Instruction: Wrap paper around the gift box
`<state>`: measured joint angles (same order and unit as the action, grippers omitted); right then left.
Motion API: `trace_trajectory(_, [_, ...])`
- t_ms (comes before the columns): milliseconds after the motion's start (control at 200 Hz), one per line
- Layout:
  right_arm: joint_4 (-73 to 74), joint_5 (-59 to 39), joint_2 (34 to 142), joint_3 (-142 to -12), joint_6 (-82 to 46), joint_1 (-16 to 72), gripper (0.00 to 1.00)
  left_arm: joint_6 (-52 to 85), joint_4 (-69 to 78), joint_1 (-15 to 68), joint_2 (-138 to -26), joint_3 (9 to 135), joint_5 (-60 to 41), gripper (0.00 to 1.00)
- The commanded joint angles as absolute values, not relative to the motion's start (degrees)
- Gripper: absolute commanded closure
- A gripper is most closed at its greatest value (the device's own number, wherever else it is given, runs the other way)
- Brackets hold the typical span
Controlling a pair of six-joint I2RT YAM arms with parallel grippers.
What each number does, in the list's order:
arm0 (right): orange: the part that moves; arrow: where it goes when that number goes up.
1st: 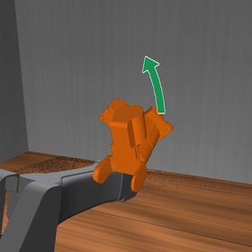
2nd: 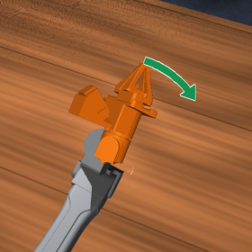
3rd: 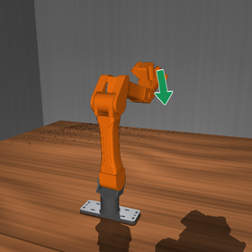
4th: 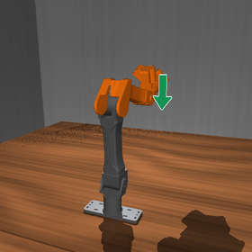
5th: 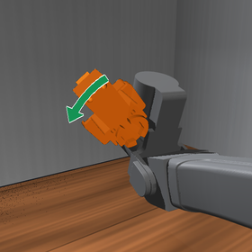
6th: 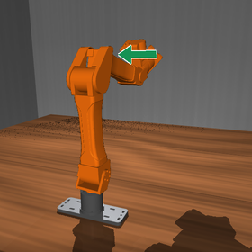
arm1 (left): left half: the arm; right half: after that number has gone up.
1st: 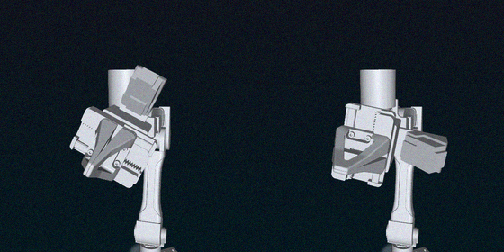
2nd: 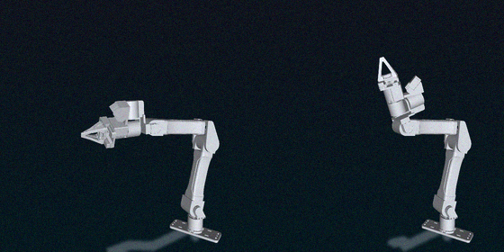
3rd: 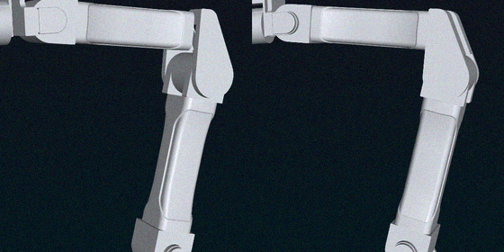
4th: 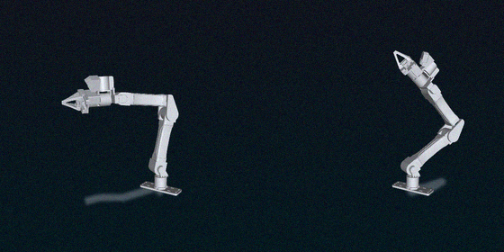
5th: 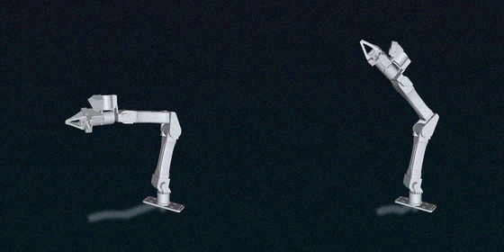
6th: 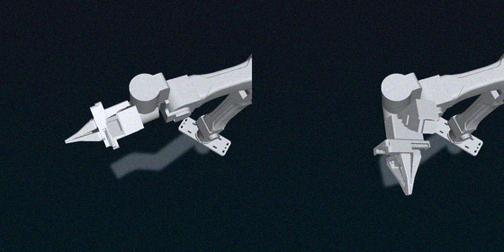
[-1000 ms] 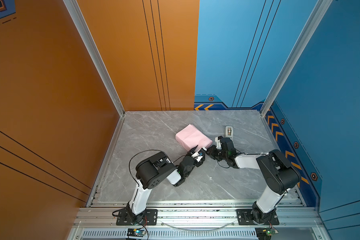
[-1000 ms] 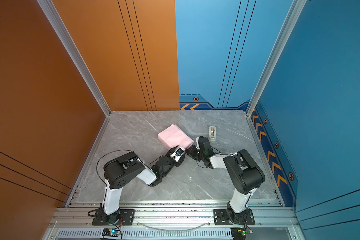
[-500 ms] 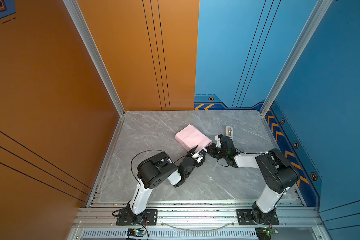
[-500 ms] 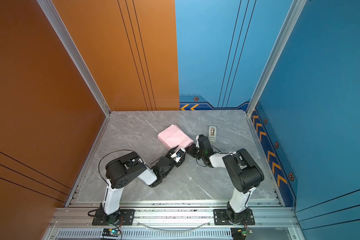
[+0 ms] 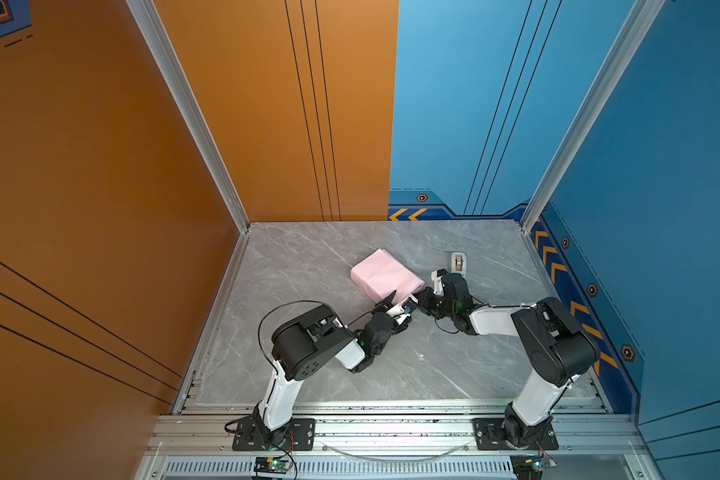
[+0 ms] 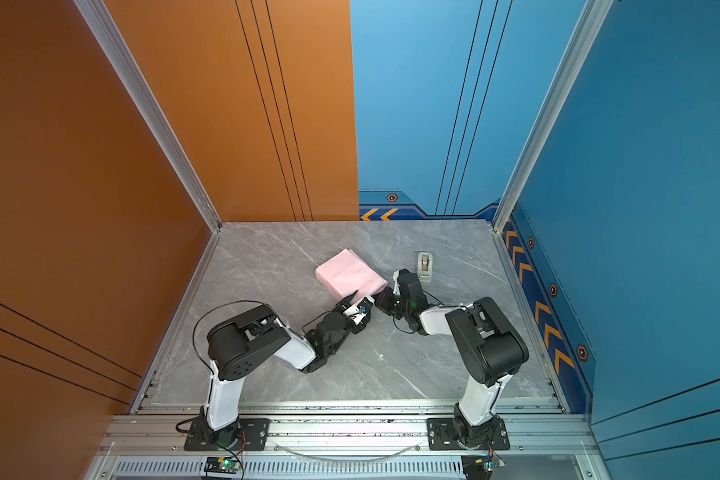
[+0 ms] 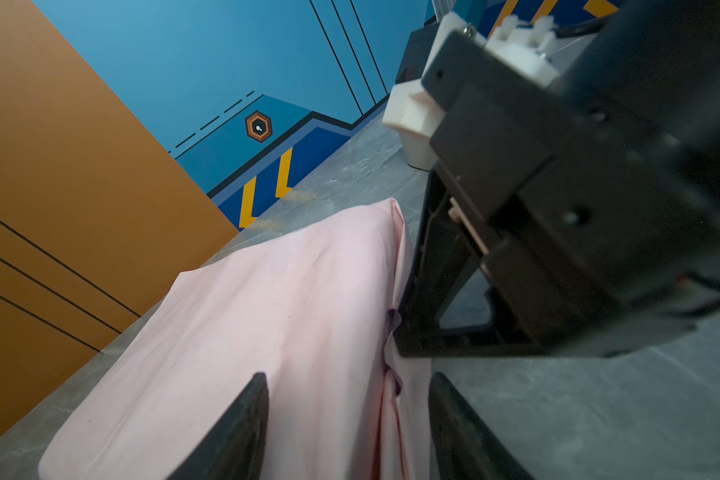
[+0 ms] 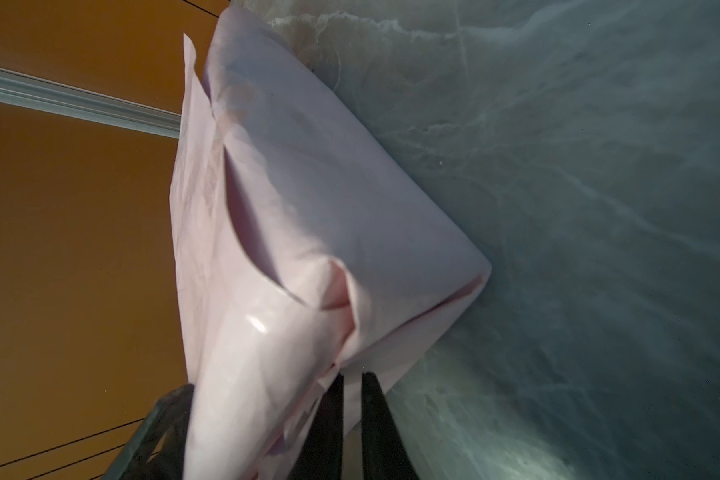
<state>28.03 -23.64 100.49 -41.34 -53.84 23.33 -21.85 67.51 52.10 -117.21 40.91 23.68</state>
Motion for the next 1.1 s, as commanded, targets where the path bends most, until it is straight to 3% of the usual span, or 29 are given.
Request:
trace_trajectory(0, [29.61, -23.71, 99.13, -40.39, -52.47, 22.90, 0.87, -15.28, 26.98, 53.13, -124.06, 38.24, 18.99, 0.39])
trace_trajectory(185, [31.13, -24.15, 99.18, -39.49, -52.80, 22.31, 0.87, -13.26, 15.94, 53.32, -122.68, 42.45, 19.67, 0.40])
trace_trajectory(501, [35.47, -25.31, 98.15, -36.57, -54.05, 20.73, 0.87, -10.66, 11.94, 53.66, -124.36, 44.68, 22.15, 0.49])
trace_trajectory(706, [34.95, -25.63, 91.93, -32.28, -52.54, 17.12, 0.76, -10.11, 11.84, 53.62, -124.28, 44.56, 21.95, 0.52])
trace_trajectory(866, [29.96, -27.07, 86.72, -31.88, -48.96, 11.96, 0.73, -9.56, 11.00, 53.38, -124.45, 44.87, 21.30, 0.54])
trace_trajectory(1096, [13.63, -31.62, 85.19, -41.15, -39.07, 2.09, 0.69, -8.04, 6.78, 53.18, -124.39, 46.22, 19.97, 0.55])
